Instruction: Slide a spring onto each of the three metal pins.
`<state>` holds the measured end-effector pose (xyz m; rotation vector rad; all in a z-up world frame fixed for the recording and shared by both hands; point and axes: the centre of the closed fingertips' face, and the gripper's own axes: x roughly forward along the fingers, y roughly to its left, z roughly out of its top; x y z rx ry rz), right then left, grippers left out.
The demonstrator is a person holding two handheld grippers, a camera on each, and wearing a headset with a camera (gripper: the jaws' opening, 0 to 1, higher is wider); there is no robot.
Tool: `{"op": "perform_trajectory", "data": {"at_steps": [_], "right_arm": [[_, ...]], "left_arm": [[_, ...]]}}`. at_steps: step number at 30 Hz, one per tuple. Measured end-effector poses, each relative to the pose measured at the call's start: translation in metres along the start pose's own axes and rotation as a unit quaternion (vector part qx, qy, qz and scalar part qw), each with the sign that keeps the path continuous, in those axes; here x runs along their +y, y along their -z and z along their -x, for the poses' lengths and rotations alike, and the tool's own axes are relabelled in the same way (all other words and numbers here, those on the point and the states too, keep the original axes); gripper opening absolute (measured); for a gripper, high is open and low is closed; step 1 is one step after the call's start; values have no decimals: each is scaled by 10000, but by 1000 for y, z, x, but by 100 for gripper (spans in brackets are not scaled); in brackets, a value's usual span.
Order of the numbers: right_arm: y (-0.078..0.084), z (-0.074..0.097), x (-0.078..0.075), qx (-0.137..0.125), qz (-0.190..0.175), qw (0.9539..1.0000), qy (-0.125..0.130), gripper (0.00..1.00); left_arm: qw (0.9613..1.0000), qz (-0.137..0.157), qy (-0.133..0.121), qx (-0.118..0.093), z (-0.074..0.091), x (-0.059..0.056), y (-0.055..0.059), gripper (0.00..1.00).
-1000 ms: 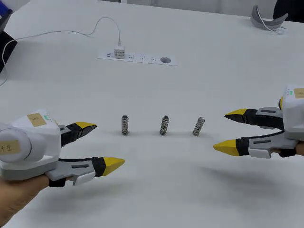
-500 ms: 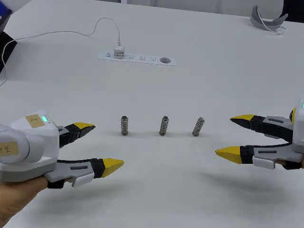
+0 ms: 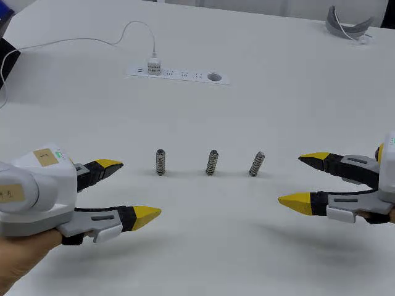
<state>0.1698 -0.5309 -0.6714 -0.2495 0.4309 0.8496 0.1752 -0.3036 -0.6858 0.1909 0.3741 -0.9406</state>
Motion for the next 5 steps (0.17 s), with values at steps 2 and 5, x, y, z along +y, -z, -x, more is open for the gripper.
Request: {"op": "perform_trajectory", "data": {"at_steps": [2, 5], "right_arm": [[0, 0, 0, -7, -20, 10000, -4, 63], [0, 1, -1, -2, -43, 10000, 6, 63]], "left_arm": [[10000, 1, 0, -8, 0, 0, 0, 68], [10000, 11, -3, -12, 0, -1, 0, 68]]}}
